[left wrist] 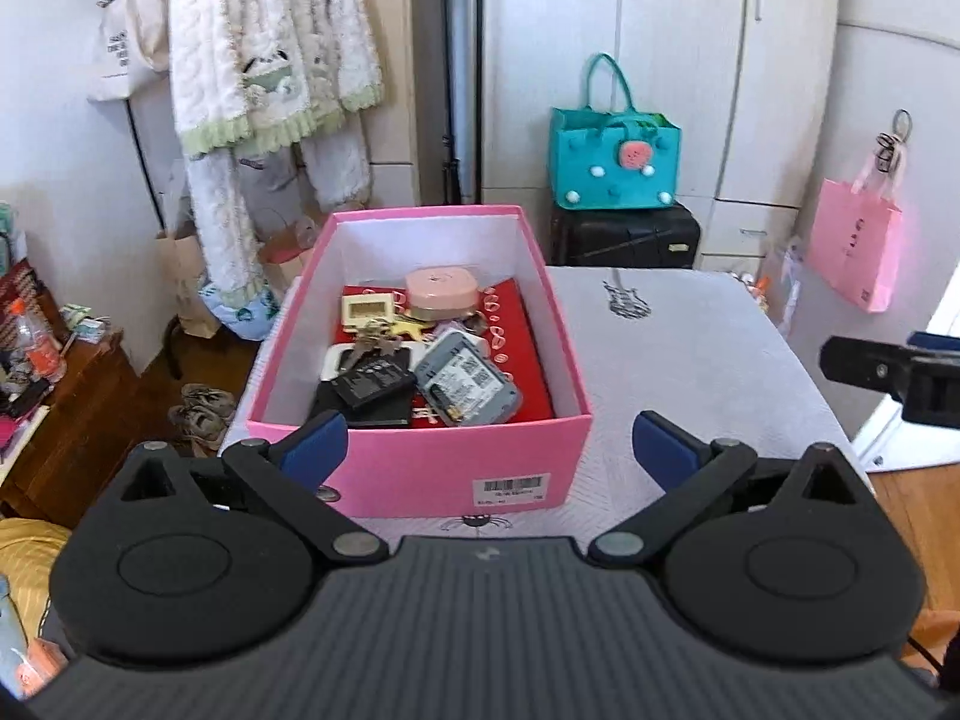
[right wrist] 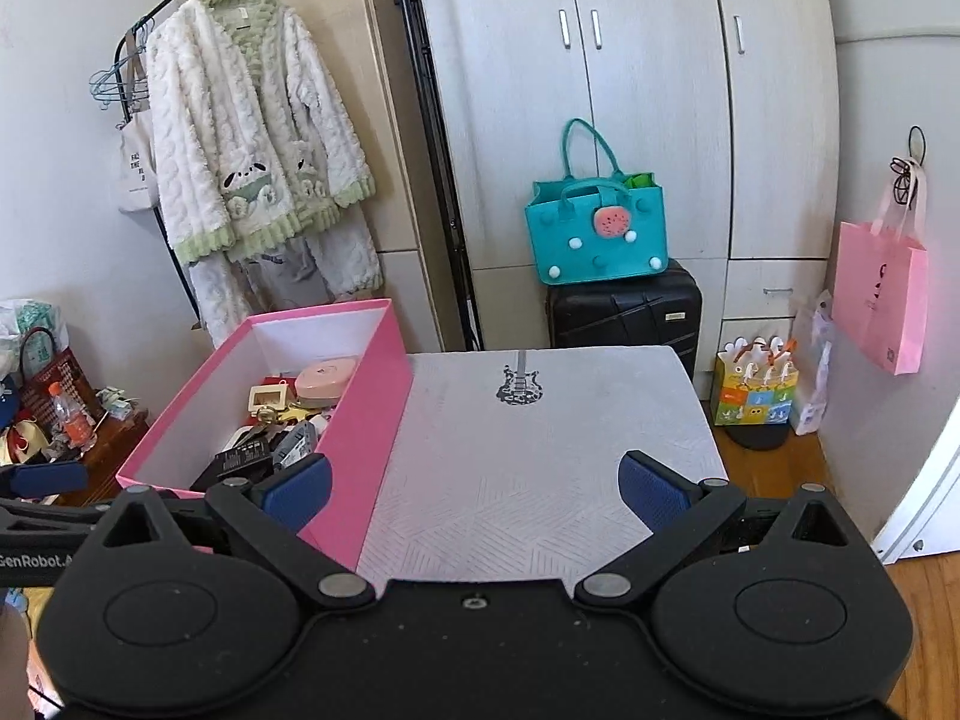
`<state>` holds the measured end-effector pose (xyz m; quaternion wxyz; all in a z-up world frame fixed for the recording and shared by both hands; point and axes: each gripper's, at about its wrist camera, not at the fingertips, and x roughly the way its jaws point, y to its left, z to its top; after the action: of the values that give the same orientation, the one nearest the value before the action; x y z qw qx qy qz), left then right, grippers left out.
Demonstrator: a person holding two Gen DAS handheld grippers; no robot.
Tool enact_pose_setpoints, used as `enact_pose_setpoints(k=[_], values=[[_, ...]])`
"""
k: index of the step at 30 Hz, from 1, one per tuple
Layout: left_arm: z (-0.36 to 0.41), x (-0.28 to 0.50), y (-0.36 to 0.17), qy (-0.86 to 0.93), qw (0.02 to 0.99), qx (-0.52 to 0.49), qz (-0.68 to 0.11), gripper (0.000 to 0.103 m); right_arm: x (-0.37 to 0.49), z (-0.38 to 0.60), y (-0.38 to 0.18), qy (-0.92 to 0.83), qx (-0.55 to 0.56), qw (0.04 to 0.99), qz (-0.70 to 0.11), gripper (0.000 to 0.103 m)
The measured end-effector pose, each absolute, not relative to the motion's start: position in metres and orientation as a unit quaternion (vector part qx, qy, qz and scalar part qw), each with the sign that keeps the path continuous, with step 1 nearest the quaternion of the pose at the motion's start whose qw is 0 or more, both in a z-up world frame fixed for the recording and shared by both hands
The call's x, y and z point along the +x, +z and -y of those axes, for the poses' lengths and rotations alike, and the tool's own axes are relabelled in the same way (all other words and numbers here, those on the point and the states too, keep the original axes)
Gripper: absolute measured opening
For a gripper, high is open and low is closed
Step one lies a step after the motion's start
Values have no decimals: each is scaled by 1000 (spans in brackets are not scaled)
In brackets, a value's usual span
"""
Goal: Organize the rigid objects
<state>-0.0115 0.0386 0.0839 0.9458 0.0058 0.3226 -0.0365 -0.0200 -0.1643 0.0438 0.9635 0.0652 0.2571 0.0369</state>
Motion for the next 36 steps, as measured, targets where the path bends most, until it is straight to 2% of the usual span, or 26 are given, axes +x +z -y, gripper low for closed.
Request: enact_pose_setpoints(k=[36], values=[[-36, -11, 75, -3, 949, 27, -315, 103, -29, 156, 31, 11, 36, 967, -254, 103]])
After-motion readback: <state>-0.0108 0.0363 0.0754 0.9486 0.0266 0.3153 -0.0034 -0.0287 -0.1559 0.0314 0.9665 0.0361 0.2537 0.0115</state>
